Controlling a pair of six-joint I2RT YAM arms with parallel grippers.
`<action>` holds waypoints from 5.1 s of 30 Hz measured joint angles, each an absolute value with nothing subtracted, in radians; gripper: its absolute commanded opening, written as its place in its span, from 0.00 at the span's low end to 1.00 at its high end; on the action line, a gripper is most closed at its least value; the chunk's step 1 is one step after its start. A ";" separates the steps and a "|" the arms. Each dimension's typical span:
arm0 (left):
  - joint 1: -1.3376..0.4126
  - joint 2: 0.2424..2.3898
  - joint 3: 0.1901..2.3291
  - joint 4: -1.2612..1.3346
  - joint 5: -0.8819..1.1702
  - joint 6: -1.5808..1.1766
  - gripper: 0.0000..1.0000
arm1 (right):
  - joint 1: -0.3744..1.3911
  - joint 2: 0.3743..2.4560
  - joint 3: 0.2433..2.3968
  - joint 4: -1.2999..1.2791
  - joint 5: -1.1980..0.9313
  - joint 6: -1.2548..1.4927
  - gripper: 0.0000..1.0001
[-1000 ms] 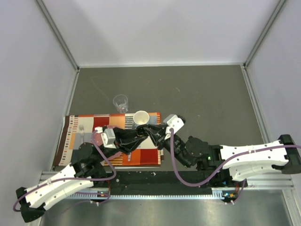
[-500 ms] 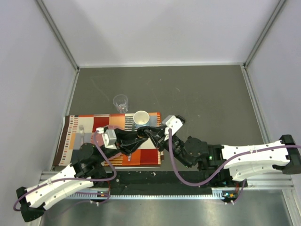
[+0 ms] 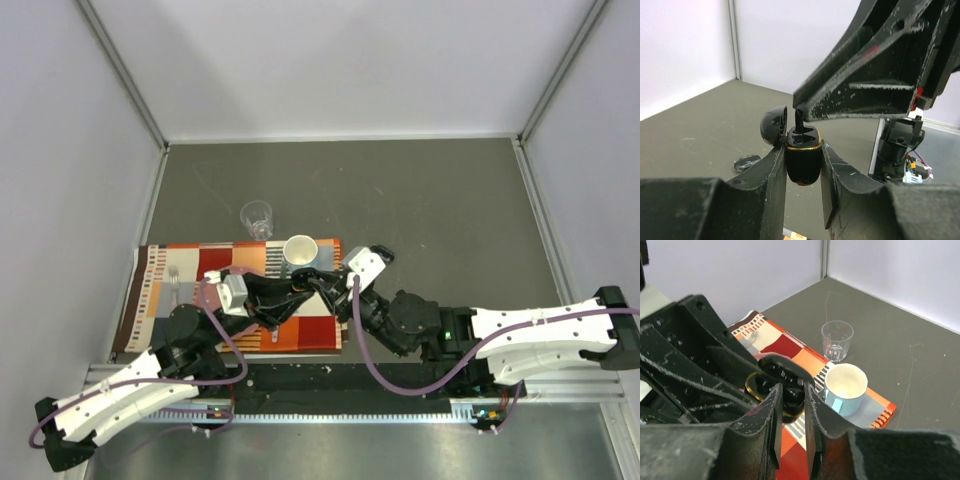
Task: Insert the wireless bluetooth earbuds into the charging case
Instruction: Place the earbud in the charging case, then adjust the earbud with the charging case.
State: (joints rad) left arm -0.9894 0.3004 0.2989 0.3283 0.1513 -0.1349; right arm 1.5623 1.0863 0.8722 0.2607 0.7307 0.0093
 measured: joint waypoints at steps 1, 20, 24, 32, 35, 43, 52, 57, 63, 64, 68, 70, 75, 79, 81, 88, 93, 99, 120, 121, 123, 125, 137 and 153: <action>-0.989 0.296 0.298 0.329 0.145 -0.133 0.00 | 1.562 1.086 0.872 0.260 0.731 0.010 0.00; -0.991 0.271 0.280 0.377 0.136 -0.127 0.00 | 1.564 1.093 0.944 0.125 0.698 0.128 0.49; -0.990 0.271 0.280 0.399 0.125 -0.127 0.00 | 1.564 1.093 0.951 0.102 0.688 0.185 0.62; -0.990 0.271 0.280 0.405 0.115 -0.128 0.00 | 1.543 1.042 0.951 0.057 0.640 0.314 0.83; -0.990 0.271 0.280 0.405 0.115 -0.128 0.00 | 1.501 0.975 0.951 0.052 0.614 0.383 0.84; -0.989 0.274 0.280 0.413 0.115 -0.128 0.00 | 1.335 0.856 0.989 -0.069 0.471 0.628 0.86; -0.989 0.308 0.280 0.427 0.130 -0.124 0.00 | 1.231 0.967 1.034 -0.205 0.189 0.863 0.86; -0.989 0.310 0.280 0.428 0.142 -0.113 0.00 | 1.197 1.003 1.020 -0.209 0.084 0.955 0.86; -0.989 0.310 0.280 0.429 0.146 -0.102 0.00 | 1.158 1.028 0.986 -0.184 -0.022 1.042 0.82; -0.989 0.310 0.280 0.429 0.147 -0.101 0.00 | 1.153 1.032 0.979 -0.172 -0.036 1.054 0.81; -0.989 0.310 0.280 0.434 0.159 -0.090 0.00 | 1.142 1.047 0.961 -0.131 -0.086 1.094 0.74; -0.989 0.310 0.280 0.442 0.168 -0.078 0.00 | 1.136 1.056 0.956 -0.106 -0.111 1.112 0.67; -0.989 0.310 0.280 0.466 0.179 -0.045 0.00 | 1.131 1.078 0.955 -0.070 -0.154 1.145 0.55; -0.989 0.310 0.280 0.473 0.190 -0.028 0.00 | 1.129 1.081 0.934 -0.028 -0.171 1.164 0.48; -0.989 0.310 0.279 0.471 0.194 -0.025 0.00 | 1.128 1.081 0.924 -0.010 -0.178 1.172 0.45; -0.988 0.310 0.275 0.485 0.195 -0.021 0.00 | 1.116 1.081 0.907 0.032 -0.189 1.198 0.57; -0.988 0.309 0.270 0.487 0.197 -0.022 0.00 | 1.106 1.081 0.895 0.054 -0.186 1.209 0.56; -0.988 0.303 0.267 0.492 0.198 -0.022 0.00 | 1.098 1.081 0.891 0.073 -0.186 1.217 0.42; -0.988 0.306 0.267 0.494 0.178 -0.039 0.00 | 1.090 1.094 0.915 0.057 -0.204 1.099 0.11; -0.988 0.306 0.267 0.494 0.177 -0.039 0.00 | 1.090 1.096 0.920 0.051 -0.204 1.087 0.11; -0.988 0.308 0.267 0.493 0.174 -0.040 0.00 | 1.090 1.098 0.926 0.041 -0.204 1.065 0.10; -0.988 0.312 0.267 0.495 0.171 -0.043 0.00 | 1.091 1.100 0.939 0.022 -0.204 1.038 0.11; -0.988 0.323 0.267 0.492 0.164 -0.054 0.00 | 1.098 1.103 0.971 -0.030 -0.185 0.924 0.53; -0.988 0.324 0.263 0.467 0.153 -0.106 0.00 | 1.103 1.051 0.971 -0.028 -0.133 0.891 0.58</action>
